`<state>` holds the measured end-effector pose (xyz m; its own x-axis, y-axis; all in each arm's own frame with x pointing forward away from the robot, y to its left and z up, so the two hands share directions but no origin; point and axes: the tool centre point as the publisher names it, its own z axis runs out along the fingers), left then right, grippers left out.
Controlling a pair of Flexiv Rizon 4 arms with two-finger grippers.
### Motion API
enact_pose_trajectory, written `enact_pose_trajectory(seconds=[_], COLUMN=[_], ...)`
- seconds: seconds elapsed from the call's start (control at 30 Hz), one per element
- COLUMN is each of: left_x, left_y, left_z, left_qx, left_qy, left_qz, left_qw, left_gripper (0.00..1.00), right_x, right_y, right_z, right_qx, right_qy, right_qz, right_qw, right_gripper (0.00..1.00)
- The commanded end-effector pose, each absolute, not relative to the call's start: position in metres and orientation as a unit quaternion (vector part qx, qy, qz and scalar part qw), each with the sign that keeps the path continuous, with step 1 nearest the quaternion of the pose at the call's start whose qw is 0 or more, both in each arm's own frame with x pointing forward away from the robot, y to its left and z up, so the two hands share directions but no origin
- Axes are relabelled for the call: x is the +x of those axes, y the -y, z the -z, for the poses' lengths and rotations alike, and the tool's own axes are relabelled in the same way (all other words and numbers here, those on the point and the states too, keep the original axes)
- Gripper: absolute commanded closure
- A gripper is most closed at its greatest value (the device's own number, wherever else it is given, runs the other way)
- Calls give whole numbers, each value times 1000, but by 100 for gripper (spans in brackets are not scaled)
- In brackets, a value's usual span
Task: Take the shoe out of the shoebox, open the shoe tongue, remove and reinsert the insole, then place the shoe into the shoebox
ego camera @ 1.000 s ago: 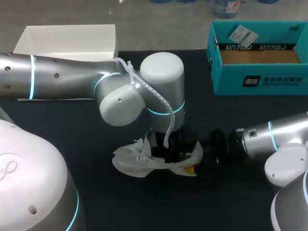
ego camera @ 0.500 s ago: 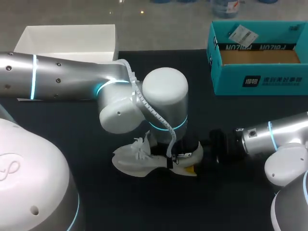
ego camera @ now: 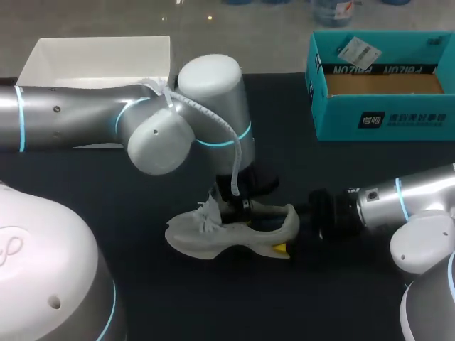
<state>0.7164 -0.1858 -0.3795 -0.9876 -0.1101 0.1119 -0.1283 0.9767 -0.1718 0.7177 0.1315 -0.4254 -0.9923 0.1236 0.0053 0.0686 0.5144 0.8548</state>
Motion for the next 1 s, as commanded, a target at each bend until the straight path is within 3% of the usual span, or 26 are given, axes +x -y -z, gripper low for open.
enact_pose_trajectory(seconds=[0.03, 0.5, 1.0], left_x=[714, 700, 686], left_y=[163, 164, 219], left_z=[361, 335, 307], left_qx=[54, 22, -4], left_qy=[987, 963, 951], left_qz=[-128, -204, -245], left_qw=[77, 175, 188], left_gripper=[100, 100, 100], right_x=[716, 716, 716], right_y=[-134, -134, -134], right_z=[426, 426, 426], right_qx=[56, 56, 56], right_qy=[-872, -872, -872], right_qz=[-486, -486, -486], right_qw=[28, 28, 28], right_gripper=[100, 100, 100])
